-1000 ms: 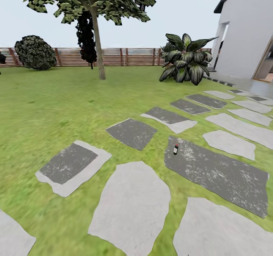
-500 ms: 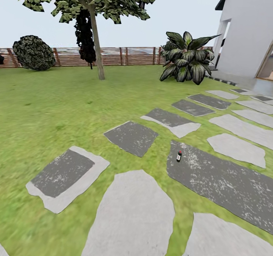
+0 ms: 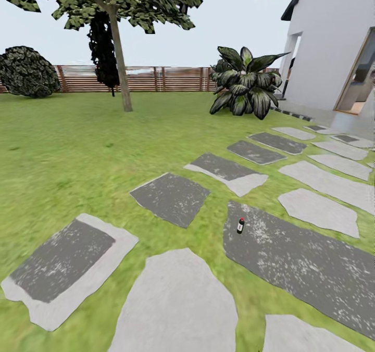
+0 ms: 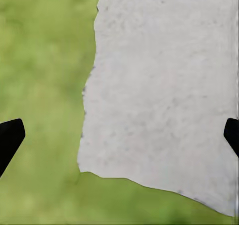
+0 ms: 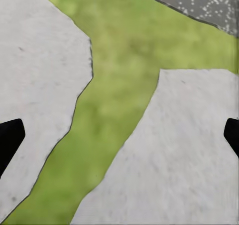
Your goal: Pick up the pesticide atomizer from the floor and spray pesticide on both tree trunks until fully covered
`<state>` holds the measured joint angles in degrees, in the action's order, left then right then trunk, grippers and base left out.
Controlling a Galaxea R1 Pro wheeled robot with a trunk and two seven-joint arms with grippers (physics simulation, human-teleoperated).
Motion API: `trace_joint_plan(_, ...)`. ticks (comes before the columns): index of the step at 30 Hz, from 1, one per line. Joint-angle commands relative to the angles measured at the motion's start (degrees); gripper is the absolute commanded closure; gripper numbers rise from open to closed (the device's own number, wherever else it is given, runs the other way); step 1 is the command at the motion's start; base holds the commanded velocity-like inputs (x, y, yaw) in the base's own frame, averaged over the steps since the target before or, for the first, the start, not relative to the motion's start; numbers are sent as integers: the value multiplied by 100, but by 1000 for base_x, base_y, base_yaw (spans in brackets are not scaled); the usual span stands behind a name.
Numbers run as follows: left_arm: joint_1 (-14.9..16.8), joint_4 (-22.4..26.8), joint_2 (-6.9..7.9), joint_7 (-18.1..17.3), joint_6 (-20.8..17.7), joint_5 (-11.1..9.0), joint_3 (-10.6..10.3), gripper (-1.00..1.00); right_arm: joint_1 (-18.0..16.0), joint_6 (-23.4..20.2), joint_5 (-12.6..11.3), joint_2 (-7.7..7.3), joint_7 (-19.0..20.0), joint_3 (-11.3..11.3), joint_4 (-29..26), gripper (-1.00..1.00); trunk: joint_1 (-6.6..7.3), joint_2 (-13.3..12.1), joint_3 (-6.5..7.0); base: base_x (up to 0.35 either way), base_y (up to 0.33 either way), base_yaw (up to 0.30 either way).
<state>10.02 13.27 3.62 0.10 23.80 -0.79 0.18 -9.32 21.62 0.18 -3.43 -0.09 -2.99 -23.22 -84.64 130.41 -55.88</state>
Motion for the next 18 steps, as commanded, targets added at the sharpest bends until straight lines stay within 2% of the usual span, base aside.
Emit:
trace_joint_plan(1,0,0,-1,0,-1,0,0,-100,0,0,0,0,0,0,-2,-100,0,0,0,300,-125,-19)
trace_joint_plan(6,0,0,-2,-1,-3,5,-5,-100,0,0,-1,8,0,-4,-9,-100,0,0,0,278,-158,-4)
trace_joint_plan(18,0,0,-2,-1,-1,9,-9,-100,0,0,-1,9,-9,-9,-1,-100,0,0,0,173,-234,0)
